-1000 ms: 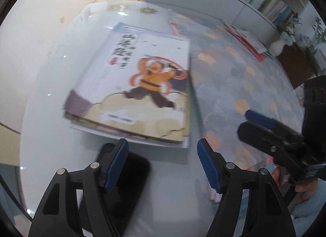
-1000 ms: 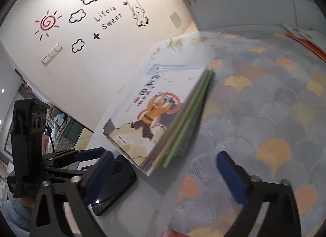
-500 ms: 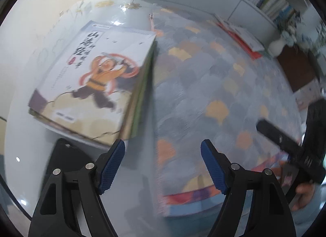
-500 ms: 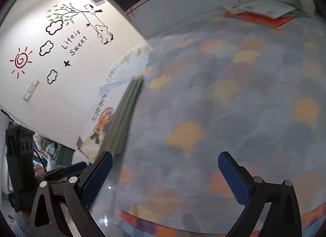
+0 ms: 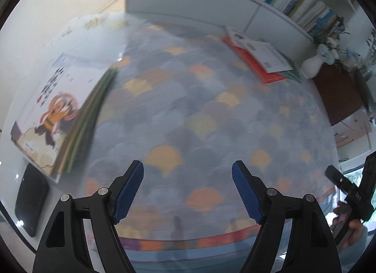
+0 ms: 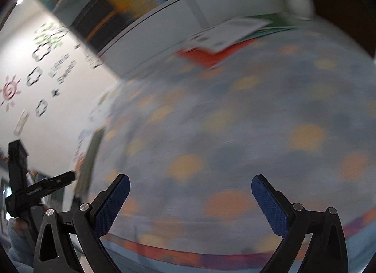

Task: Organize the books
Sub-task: 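Move both open grippers back toward the booklet pile by the vase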

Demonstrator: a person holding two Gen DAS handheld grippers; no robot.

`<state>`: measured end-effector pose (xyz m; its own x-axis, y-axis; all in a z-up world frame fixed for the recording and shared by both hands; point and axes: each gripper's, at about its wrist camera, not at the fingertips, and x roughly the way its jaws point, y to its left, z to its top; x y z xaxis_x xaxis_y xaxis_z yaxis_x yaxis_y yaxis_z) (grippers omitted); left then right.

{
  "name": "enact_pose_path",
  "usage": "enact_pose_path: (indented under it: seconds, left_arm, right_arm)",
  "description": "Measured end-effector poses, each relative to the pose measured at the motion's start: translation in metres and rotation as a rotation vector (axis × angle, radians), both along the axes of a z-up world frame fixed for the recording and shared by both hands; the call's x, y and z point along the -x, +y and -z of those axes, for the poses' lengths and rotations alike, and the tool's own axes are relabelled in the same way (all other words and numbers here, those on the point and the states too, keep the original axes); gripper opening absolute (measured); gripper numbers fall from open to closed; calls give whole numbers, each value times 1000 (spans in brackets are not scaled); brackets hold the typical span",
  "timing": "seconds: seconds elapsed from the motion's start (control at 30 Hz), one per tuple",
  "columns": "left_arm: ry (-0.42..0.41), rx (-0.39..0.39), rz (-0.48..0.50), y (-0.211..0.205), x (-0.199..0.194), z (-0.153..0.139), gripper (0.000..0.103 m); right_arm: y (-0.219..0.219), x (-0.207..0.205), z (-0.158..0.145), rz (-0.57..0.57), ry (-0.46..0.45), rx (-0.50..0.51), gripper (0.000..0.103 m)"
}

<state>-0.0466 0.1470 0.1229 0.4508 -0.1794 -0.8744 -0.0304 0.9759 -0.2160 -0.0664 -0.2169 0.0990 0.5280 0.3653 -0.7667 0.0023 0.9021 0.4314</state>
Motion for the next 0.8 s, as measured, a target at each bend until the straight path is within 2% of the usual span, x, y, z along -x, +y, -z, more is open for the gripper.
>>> enact_pose_path:
  seconds: [0.13,0.27,0.4,0.63,0.8]
  left_arm:
    - [-62,-91,10,-23,6,-30,76]
    - [-87,-161,-31,-22,10,-54,76]
    - [-87,-217,-106,-7,18,-69,76]
    - [-102,-303,-236,24,34,-103,76]
    - [-96,-335,-321,49,51,-119,76]
  right_arm:
    - [-94,24,-37,128,-29,129,103]
    - [-168,47,-72,244,-53,276,103]
    - [-227,69,-108,353,-95,322,103]
    - [-259,84,-168,388,-201,359,103]
    - [-286,93,-193,453,-231,306,103]
